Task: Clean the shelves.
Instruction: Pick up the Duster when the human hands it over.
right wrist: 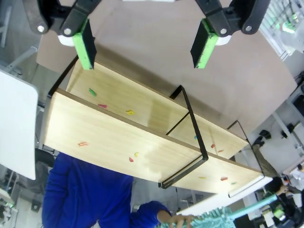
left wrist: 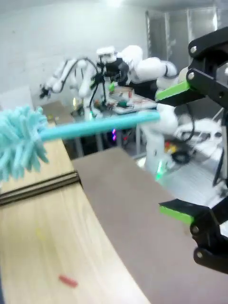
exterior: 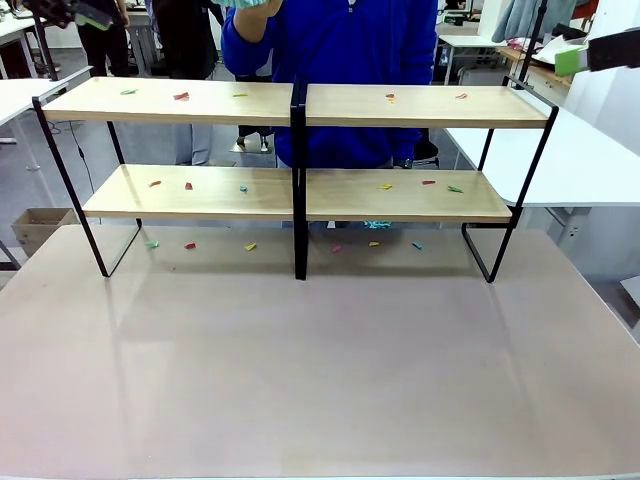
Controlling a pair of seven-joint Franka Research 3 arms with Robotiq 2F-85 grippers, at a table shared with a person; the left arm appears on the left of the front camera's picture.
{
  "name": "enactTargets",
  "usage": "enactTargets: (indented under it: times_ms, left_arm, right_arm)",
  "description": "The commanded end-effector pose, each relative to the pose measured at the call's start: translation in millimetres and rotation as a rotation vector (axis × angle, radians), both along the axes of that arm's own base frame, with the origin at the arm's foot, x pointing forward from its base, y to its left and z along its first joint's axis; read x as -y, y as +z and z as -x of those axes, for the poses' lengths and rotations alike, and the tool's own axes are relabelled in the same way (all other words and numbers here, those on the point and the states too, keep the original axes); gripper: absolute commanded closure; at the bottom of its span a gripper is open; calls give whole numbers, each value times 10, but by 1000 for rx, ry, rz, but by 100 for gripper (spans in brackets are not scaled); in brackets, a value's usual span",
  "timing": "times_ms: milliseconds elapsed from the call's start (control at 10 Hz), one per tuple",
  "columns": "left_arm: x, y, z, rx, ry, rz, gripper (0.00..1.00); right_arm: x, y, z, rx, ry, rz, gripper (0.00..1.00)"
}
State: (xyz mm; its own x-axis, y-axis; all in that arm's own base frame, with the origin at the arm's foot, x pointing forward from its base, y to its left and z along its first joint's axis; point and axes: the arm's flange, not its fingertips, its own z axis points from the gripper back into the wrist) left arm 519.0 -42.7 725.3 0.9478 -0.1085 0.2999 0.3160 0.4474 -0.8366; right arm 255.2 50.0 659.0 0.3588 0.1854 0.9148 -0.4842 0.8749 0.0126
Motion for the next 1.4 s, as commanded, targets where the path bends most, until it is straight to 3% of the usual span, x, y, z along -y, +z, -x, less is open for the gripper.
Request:
enactTargets:
  times_ms: [0,100,200,300,400,600,900,1300]
  left_arm:
    - [-110,-44,185,98,26,-49,0]
    - [-110,-44,185,98,26,-49,0]
    - [11,9,-63,-6,-2,1,0]
    - [123,-192,4,-239,-196,136,0]
    - [242,-225,-101,-316,-253,216,0]
    - [459,-313,-249,-373,-279,231,0]
    - [614,-382,-356,-356,-261,276,0]
    - [826,-442,-387,-226,-96,266,0]
  right_arm:
    - [2,-2,-3,0,-1,-1,0]
    - [2,-2,-3,0,-1,-1,0]
    - [2,-2,-3,0,-1,-1,0]
    - [2,-2,-3,0,-1,-1,0]
    - [2,-2,-3,0,-1,-1,0]
    - [2,-2,-3,0,-1,-1,0]
    - [2,-2,-3,0,-1,-1,0]
    - [2,-2,-3,0,-1,-1,0]
